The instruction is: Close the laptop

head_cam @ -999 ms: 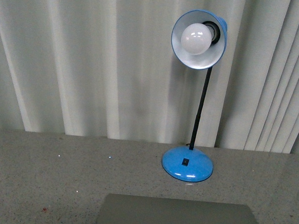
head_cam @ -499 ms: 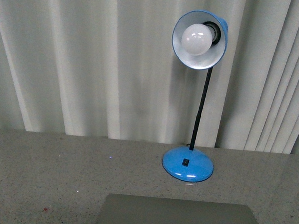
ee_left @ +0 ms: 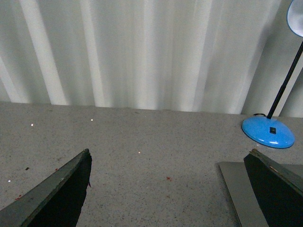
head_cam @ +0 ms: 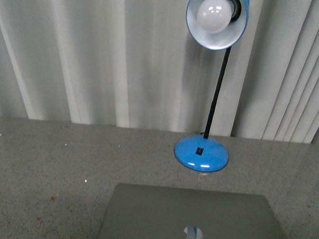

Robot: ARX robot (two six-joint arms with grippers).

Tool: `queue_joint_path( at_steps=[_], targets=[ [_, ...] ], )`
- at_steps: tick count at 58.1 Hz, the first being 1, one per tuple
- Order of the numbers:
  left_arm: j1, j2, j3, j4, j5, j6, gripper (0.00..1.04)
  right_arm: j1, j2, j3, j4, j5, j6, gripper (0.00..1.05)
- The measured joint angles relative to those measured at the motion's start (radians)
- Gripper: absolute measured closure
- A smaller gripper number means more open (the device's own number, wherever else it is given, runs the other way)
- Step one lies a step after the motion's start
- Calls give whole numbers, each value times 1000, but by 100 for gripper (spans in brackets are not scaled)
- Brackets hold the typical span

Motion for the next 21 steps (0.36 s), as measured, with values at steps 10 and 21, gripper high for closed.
queue_joint_path(
  at_steps=[10, 21],
  targets=[
    [0, 0, 0, 0, 0, 0, 7, 0, 0, 0, 0, 0, 0, 7],
    [0, 0, 0, 0, 0, 0, 7, 0, 0, 0, 0, 0, 0, 7]
  ],
)
